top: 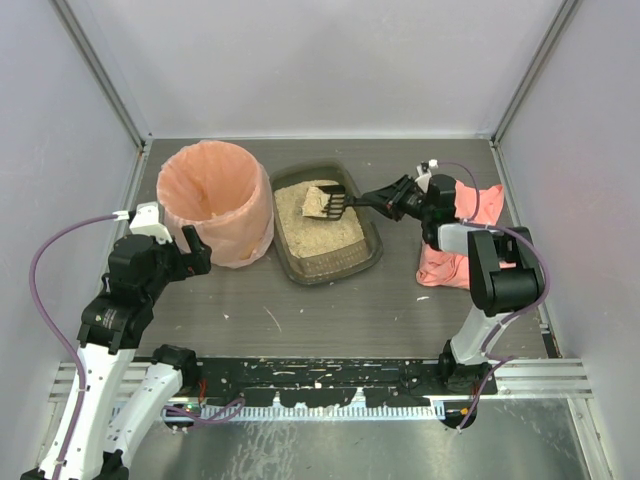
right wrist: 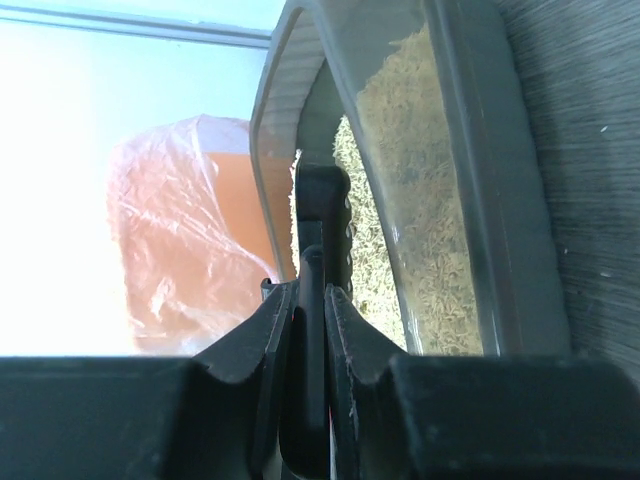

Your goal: Clean the litter box

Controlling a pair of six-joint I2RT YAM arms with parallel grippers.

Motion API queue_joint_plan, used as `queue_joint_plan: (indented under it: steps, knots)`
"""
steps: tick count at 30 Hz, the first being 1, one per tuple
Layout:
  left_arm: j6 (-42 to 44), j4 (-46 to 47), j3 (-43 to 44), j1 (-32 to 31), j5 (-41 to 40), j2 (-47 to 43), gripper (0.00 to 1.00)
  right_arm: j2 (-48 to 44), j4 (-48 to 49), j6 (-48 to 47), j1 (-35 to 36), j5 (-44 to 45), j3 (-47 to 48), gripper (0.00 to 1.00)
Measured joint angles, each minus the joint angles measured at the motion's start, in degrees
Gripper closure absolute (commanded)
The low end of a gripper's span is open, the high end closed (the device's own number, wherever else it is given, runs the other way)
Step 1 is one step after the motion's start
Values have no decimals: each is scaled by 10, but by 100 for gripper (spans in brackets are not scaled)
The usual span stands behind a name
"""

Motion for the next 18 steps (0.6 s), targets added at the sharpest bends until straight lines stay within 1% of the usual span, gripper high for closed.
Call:
queue_joint_plan:
  steps: [4, 10, 18]
  knots:
    - [0, 0, 0, 0, 0, 0, 2, -5, 54, 48, -10, -17, -30, 99]
    - [0, 0, 0, 0, 0, -1, 2, -5, 196, 153, -21, -30, -102, 99]
    - [0, 0, 0, 0, -1, -1, 2, 17, 309, 230, -7, -32, -121, 99]
